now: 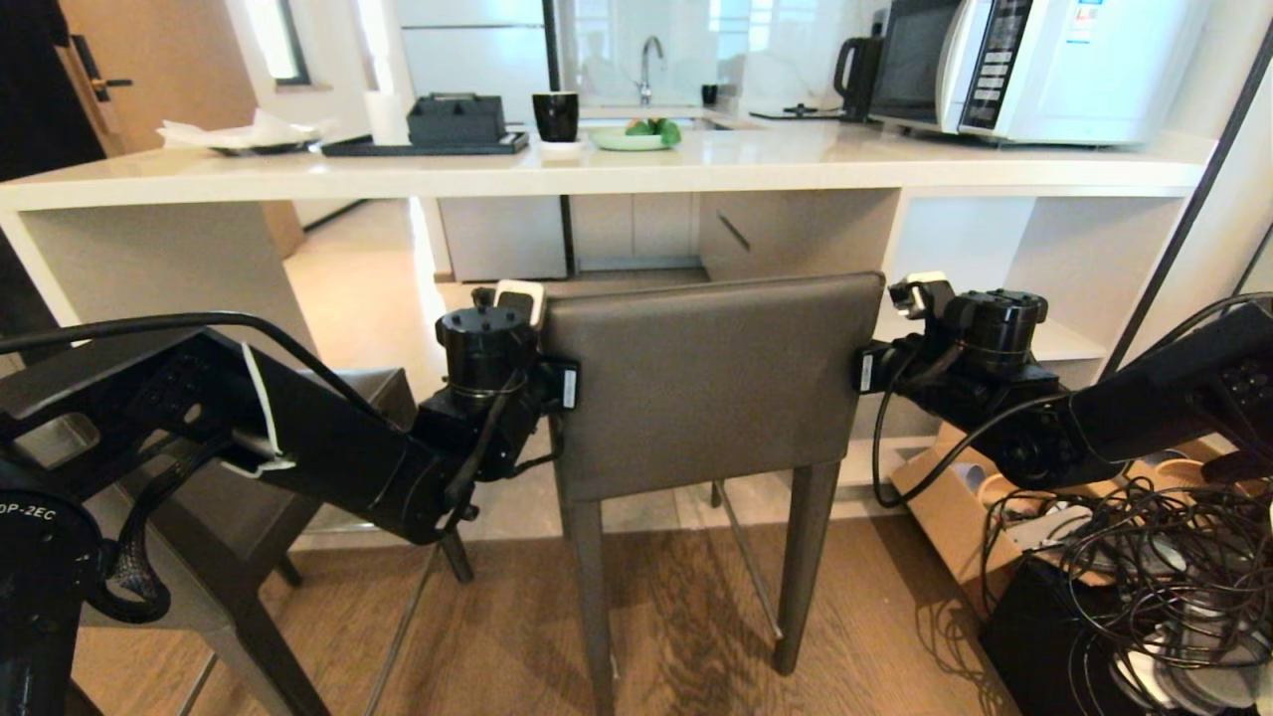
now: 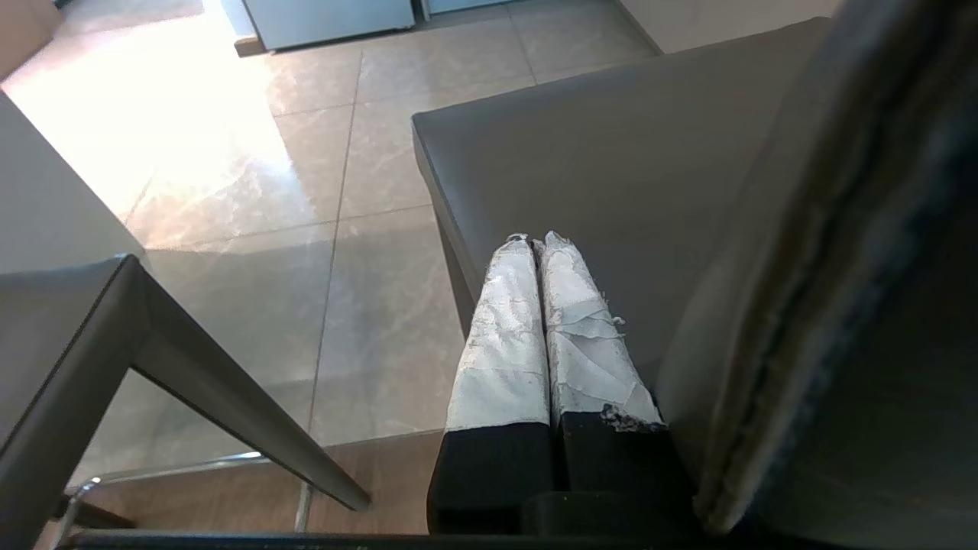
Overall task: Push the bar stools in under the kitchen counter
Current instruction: Push the gray chair back under the dining table
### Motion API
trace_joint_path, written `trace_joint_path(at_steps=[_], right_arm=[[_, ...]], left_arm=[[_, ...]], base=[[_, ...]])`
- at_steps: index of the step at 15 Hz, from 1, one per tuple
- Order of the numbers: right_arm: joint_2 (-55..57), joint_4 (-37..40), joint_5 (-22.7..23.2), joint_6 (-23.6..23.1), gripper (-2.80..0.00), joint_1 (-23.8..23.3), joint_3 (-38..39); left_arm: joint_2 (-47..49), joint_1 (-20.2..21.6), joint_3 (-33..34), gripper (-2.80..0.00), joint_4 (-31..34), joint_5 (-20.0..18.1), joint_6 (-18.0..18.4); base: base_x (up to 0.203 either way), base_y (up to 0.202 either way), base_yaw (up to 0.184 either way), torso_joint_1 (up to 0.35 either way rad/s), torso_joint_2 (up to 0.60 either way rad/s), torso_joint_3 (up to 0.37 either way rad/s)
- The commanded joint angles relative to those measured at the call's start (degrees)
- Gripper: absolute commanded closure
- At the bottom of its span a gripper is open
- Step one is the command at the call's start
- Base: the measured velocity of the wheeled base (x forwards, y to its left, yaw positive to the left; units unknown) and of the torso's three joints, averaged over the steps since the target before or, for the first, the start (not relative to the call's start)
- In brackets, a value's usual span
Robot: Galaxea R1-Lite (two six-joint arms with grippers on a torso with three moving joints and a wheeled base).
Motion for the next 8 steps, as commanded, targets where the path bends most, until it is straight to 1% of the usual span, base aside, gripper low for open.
trace_joint_path(at_steps=[1,4,8], right_arm=[[0.4,-0.6,0.5,-0.1,0.0,-0.1,0.6],[0.8,-0.9,0.5,-0.1,0.0,-0.2,0.8],[1.1,-1.5,0.5,-0.1,0.0,-0.3,1.3]], left_arm=[[0.7,-2.0,-1.9,0.0,-0.5,-0.5,0.2],[2.1,-2.4,-3.9,0.0,0.4,-0.3,0.4],[4.2,-3.7,-11.1,0.0,4.9,0.0,1.3]], base=[[0.0,0.0,0.0,0.0,0.0,0.0],[0.0,0.0,0.0,0.0,0.0,0.0],[0.0,0.0,0.0,0.0,0.0,0.0]])
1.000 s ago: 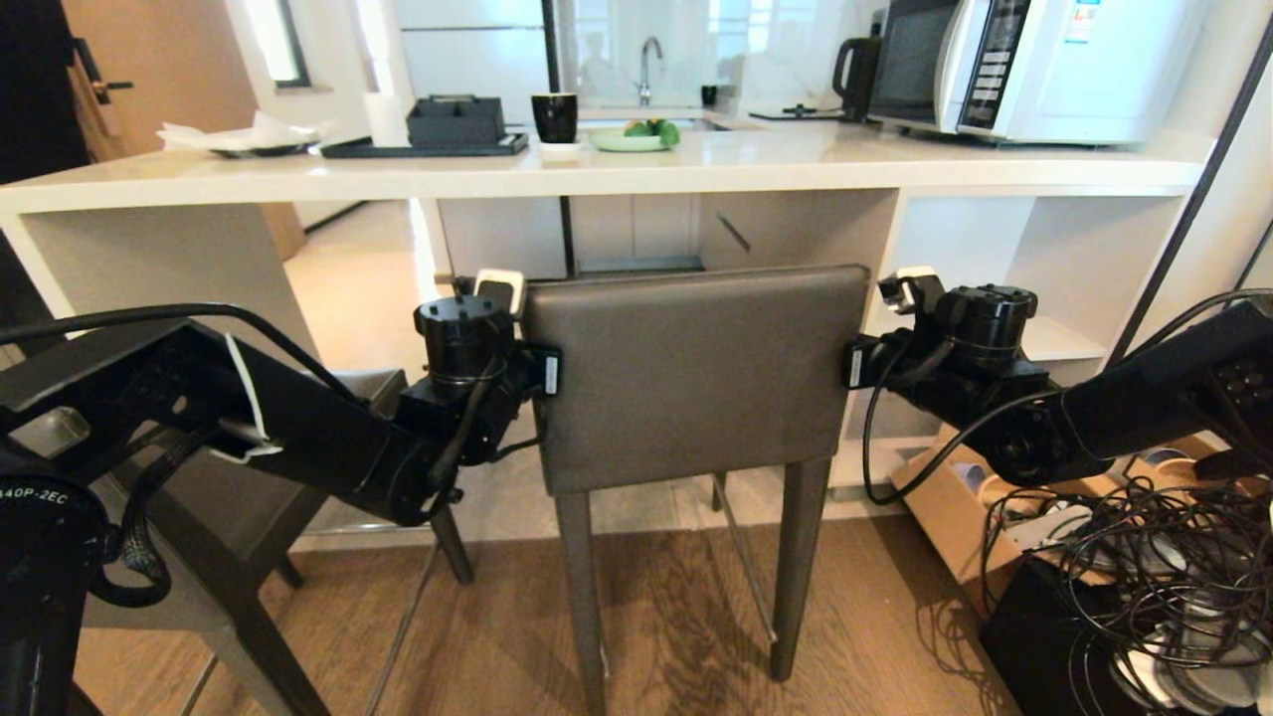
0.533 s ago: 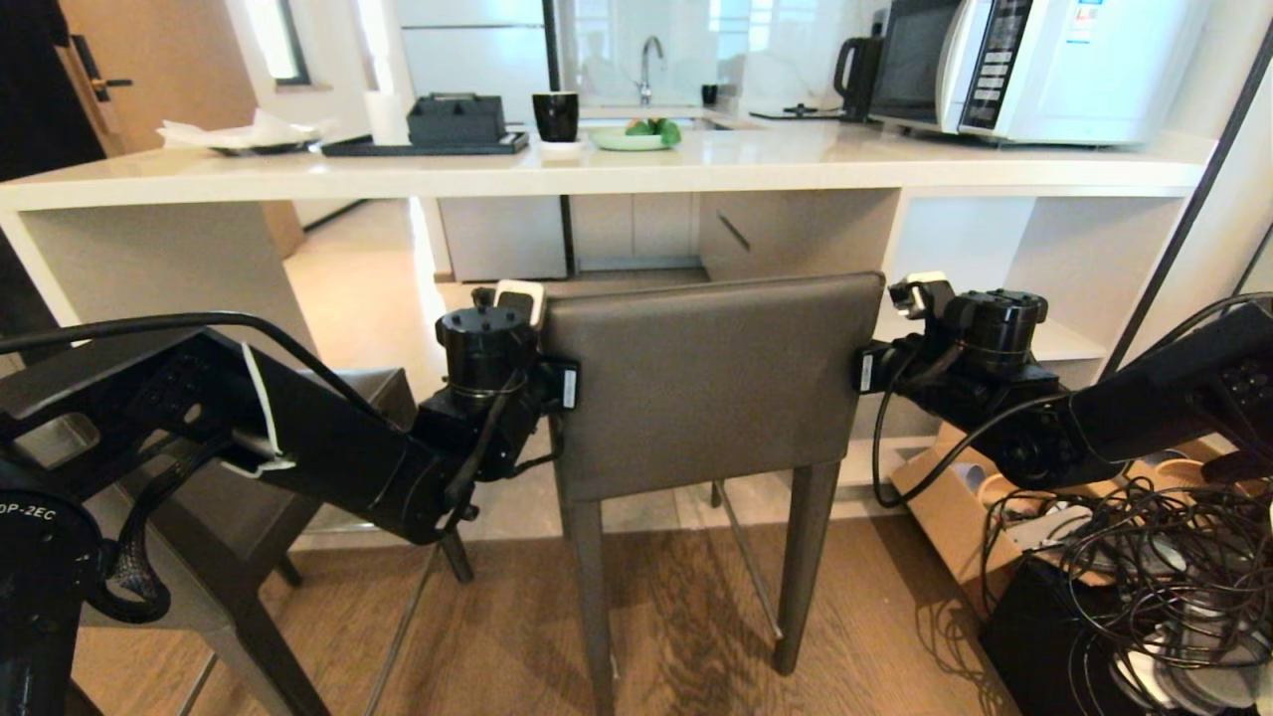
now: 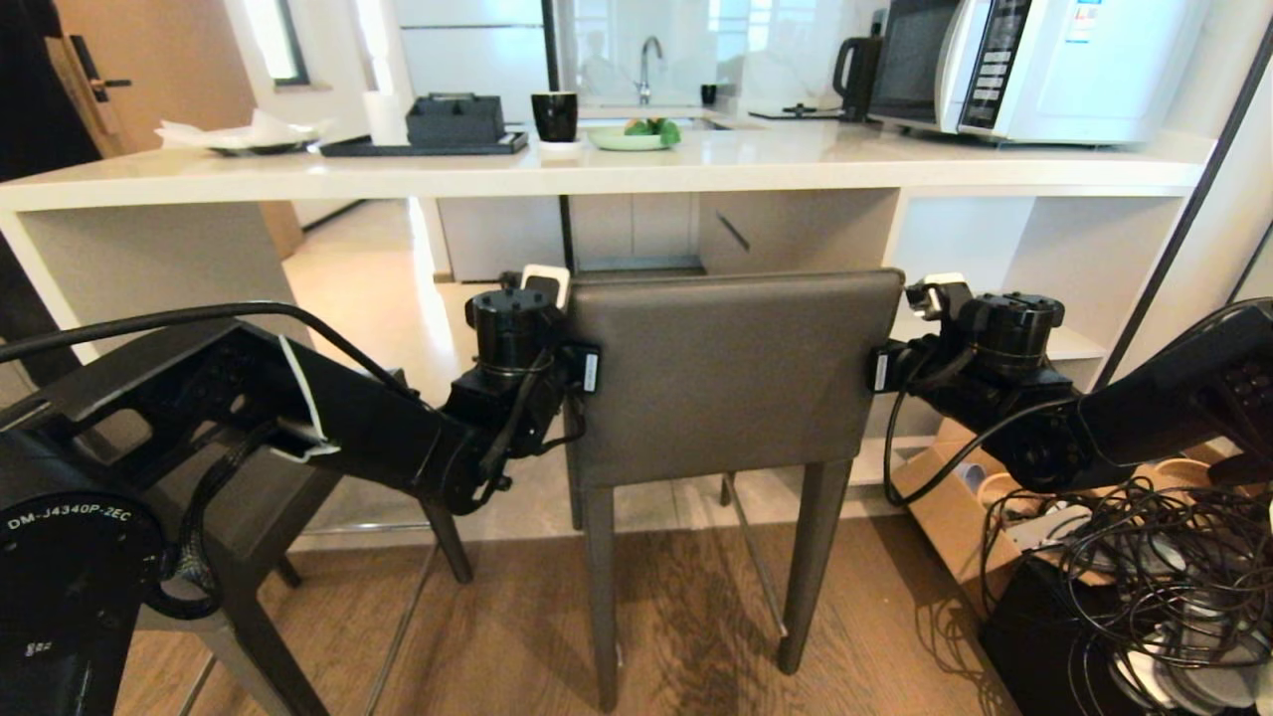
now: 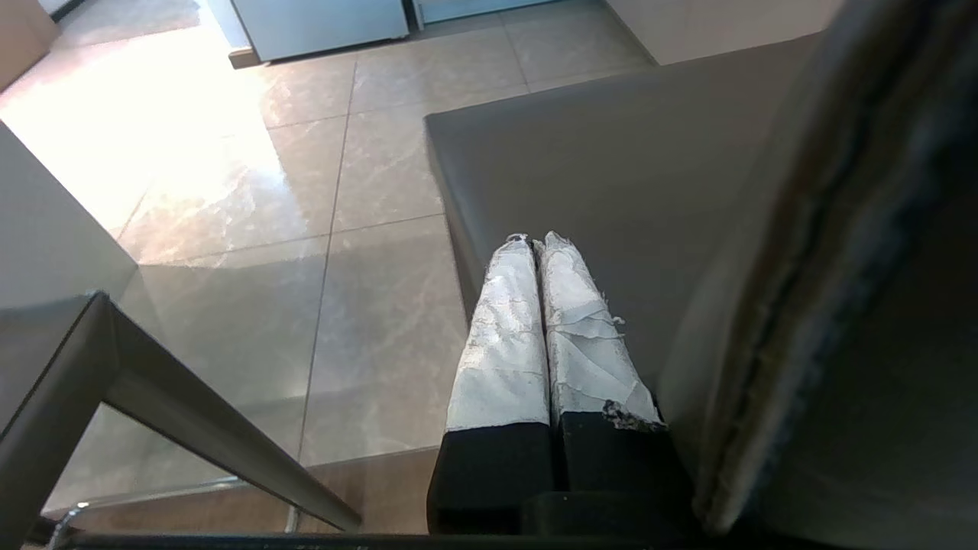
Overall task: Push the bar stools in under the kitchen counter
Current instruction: Push the gray chair back under the dining table
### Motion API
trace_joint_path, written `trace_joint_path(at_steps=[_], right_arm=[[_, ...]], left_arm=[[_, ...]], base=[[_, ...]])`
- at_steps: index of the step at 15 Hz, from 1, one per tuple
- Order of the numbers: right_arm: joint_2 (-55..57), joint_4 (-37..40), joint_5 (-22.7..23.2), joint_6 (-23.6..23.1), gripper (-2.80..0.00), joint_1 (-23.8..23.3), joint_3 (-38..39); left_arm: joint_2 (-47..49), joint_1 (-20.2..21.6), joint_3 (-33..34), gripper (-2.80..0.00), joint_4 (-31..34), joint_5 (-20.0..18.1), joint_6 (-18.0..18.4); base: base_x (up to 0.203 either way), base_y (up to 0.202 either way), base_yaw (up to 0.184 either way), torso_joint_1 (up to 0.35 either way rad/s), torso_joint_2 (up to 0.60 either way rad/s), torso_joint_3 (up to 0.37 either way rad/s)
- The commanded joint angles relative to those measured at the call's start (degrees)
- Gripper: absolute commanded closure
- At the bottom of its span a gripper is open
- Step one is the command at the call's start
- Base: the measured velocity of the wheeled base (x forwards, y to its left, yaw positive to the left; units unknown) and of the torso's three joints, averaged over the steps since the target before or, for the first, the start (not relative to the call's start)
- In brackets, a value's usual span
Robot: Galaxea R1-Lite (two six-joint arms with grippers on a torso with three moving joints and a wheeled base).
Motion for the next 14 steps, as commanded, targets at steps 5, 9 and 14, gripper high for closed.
trace_joint_path(at_steps=[5,9,14], right_arm=[[-0.8,-4.0,0.7,-0.4,0.0,0.6,3.4],[-2.5,-5.2,0.5,-0.5,0.0,1.2,5.9],[-3.6,-5.0,0.2,-0.5,0.0,1.0,5.9]], left_arm=[[0.9,4.1,-1.1,0.0,-0.3,-0.3,0.0],[1.7,7.3,1.3,0.0,-2.7,-0.5,-0.3],[1.8,7.5,3.1,0.0,-4.7,-0.2,-0.3]], base=[[0.0,0.0,0.0,0.0,0.0,0.0],[0.0,0.0,0.0,0.0,0.0,0.0],[0.0,0.0,0.0,0.0,0.0,0.0]])
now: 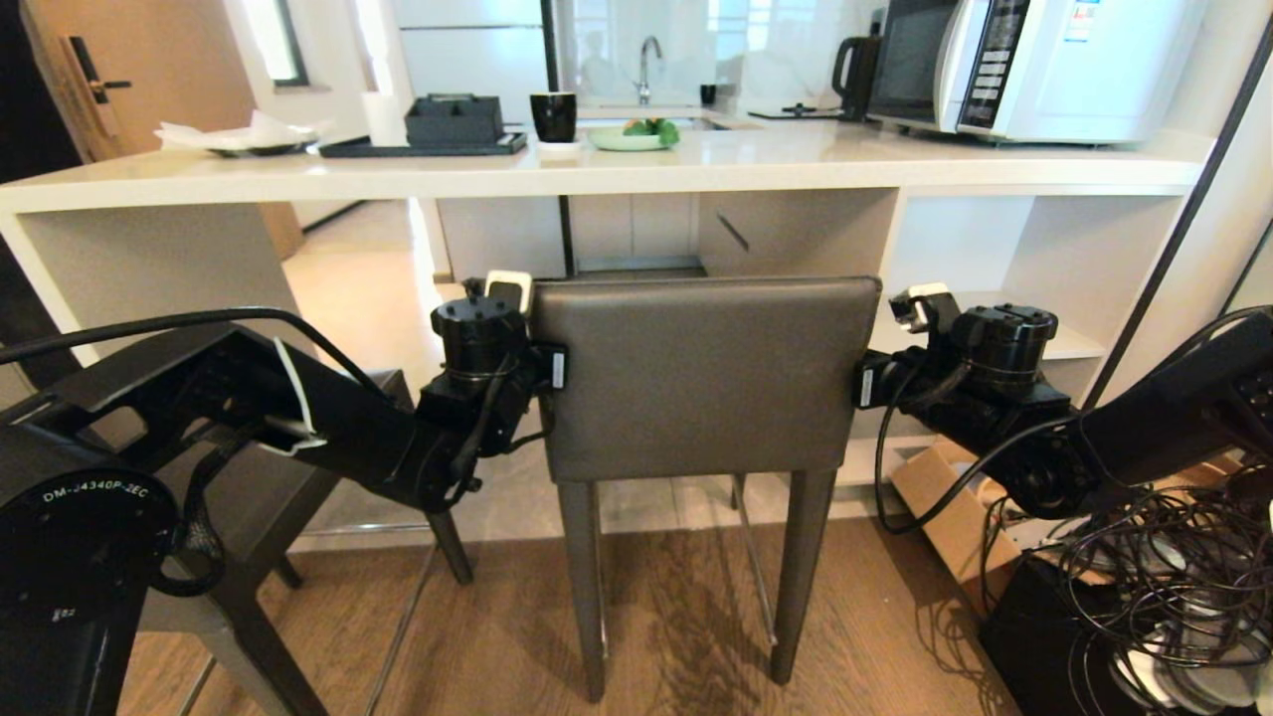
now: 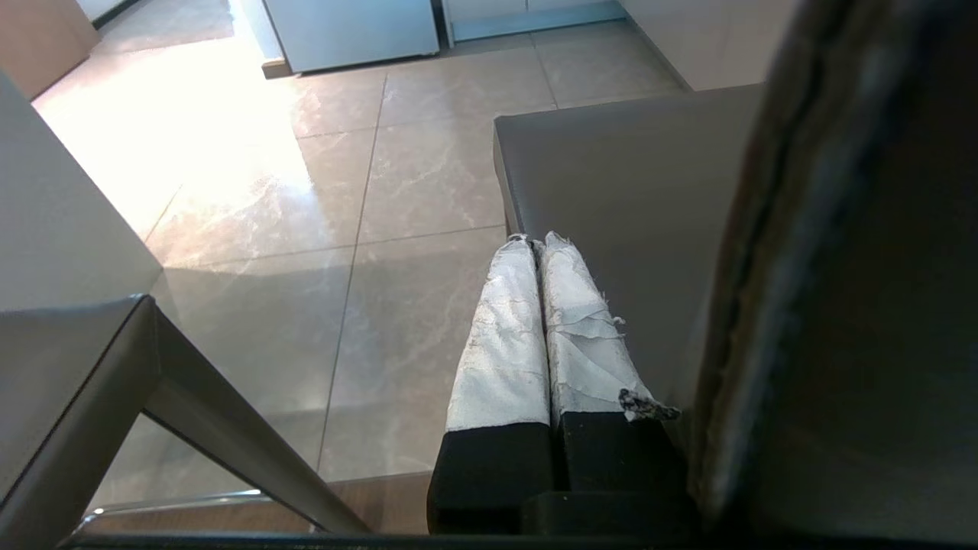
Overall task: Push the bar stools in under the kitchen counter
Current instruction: Push the gray chair back under the dining table
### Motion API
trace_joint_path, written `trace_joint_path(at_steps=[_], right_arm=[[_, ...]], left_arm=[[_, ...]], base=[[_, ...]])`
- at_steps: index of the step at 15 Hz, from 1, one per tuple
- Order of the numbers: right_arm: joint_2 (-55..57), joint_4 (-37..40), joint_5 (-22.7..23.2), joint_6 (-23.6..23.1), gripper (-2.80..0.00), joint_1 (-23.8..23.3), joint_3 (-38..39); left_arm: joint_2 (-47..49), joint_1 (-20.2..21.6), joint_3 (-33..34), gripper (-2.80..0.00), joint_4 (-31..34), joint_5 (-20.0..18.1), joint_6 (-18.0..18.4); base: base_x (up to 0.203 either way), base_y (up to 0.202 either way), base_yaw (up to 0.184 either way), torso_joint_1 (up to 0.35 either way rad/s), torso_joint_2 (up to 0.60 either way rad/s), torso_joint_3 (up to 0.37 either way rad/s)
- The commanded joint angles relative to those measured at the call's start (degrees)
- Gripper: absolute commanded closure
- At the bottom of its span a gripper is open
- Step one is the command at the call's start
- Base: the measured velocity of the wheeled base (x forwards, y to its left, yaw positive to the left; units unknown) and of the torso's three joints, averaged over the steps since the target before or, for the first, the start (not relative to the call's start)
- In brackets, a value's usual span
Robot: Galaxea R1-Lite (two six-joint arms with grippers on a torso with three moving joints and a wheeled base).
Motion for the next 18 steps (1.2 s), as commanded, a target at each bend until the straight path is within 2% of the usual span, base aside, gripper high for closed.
trace_joint_path(at_steps=[1,10,18], right_arm=[[-0.6,-0.5,-0.5,0.0,0.0,-0.1,0.0],[-1.6,-0.5,-1.6,0.0,0.0,-0.3,0.6],[-1.8,-0.5,-1.6,-0.1,0.0,-0.2,1.2]], left_arm=[[-0.1,0.3,0.7,0.0,0.0,0.3,0.0],[-1.4,0.3,1.6,0.0,0.4,0.6,0.3],[-1.6,0.0,2.1,0.0,0.3,0.6,0.4]], base=[[0.0,0.0,0.0,0.0,0.0,0.0],[0.008,0.0,0.0,0.0,0.0,0.001],[0.187,0.0,0.001,0.0,0.0,0.003]])
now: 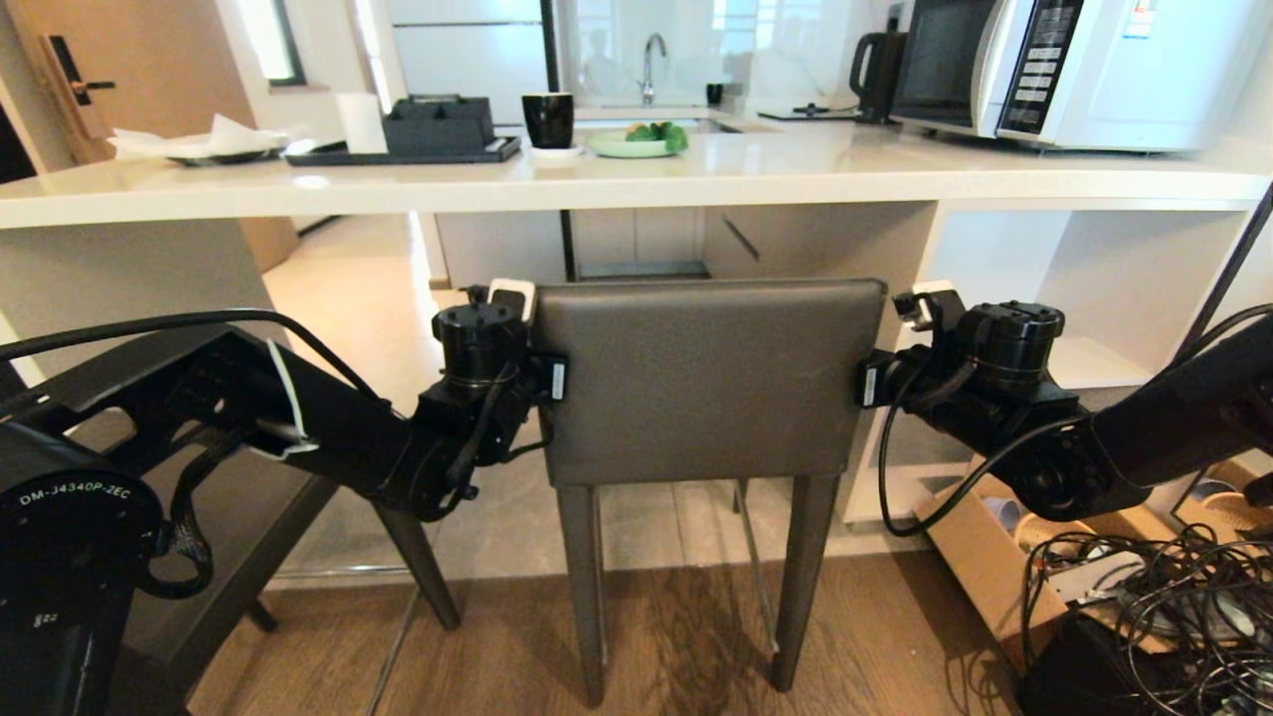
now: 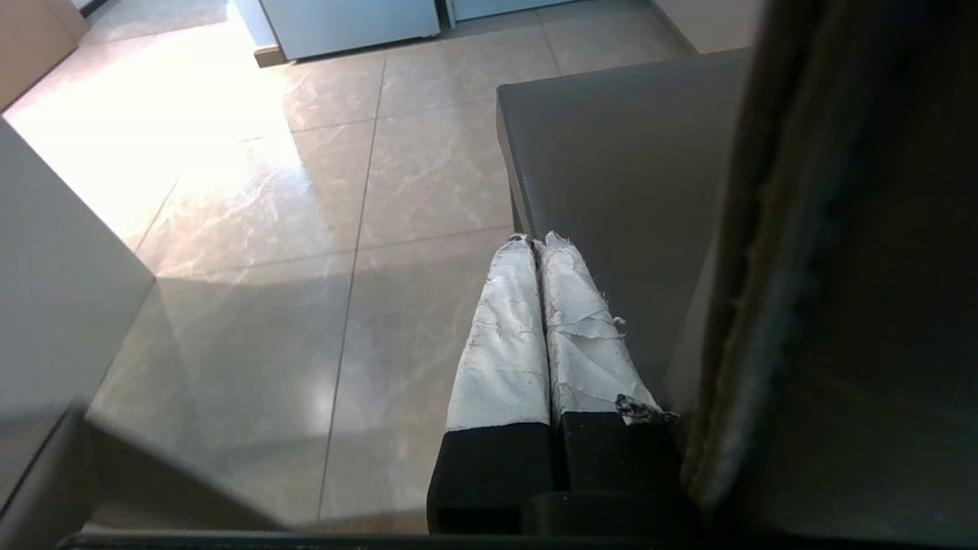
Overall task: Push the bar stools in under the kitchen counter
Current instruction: Push the gray chair back under the dining table
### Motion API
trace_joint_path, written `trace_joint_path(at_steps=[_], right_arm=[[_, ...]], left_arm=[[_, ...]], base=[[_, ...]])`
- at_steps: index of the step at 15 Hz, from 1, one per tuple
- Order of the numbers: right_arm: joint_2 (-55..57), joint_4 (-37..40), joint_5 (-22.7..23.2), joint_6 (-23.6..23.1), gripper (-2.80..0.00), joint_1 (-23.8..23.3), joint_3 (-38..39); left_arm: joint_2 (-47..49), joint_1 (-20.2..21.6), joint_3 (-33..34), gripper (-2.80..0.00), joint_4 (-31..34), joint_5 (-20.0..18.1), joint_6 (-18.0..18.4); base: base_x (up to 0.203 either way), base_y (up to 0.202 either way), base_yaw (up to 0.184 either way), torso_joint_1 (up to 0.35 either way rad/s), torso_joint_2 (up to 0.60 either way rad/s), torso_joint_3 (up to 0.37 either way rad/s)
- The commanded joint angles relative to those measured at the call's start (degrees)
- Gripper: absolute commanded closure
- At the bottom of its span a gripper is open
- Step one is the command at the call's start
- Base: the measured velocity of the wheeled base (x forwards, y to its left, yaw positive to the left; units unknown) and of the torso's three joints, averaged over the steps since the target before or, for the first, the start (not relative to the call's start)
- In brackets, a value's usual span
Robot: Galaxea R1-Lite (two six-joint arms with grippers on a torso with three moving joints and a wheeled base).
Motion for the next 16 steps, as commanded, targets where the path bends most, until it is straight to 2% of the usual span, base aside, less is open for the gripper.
trace_joint_path(at_steps=[1,16], right_arm=[[-0.2,-0.4,0.1,0.0,0.0,0.0,0.0],[-0.5,-0.3,0.1,0.1,0.0,0.0,0.5]], left_arm=[[-0.2,0.0,-0.1,0.0,-0.3,0.1,0.0],[-0.1,-0.5,0.0,0.0,-0.6,0.0,-0.1]], base=[[0.19,0.0,0.003,0.001,0.0,0.002],[0.184,0.0,0.002,0.003,0.0,0.002]])
